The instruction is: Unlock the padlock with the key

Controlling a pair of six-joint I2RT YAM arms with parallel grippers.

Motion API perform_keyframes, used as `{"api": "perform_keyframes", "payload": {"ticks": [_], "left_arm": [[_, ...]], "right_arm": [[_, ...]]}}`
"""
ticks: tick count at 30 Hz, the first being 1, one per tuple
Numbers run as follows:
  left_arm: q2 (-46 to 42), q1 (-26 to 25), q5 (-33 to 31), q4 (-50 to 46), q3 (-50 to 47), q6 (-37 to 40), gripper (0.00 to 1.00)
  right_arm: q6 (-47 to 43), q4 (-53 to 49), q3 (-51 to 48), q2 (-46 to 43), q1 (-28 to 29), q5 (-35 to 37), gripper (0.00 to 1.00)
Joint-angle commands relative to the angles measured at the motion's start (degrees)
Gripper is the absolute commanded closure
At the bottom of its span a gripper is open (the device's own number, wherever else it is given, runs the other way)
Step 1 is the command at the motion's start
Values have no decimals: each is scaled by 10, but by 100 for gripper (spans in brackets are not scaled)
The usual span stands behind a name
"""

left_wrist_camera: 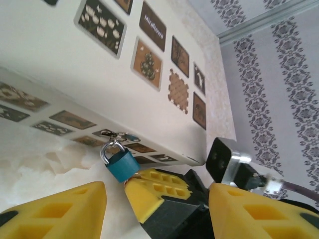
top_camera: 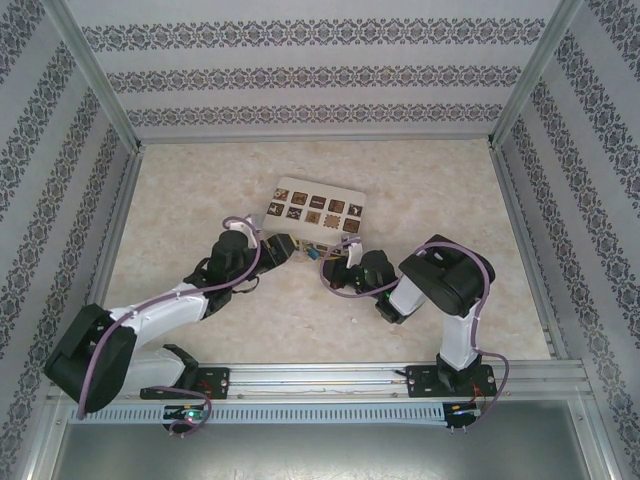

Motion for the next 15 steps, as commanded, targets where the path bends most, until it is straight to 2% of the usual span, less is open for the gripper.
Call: {"api": "perform_keyframes", "payload": {"ticks": [1, 15], "left_arm": [[-17, 8, -17, -18, -17, -11, 43], [-4, 7, -6, -9, -30, -64, 44]], "right_arm": [[39, -38, 13, -8, -5, -31, 100], [81, -74, 29, -26, -5, -50, 100]]}}
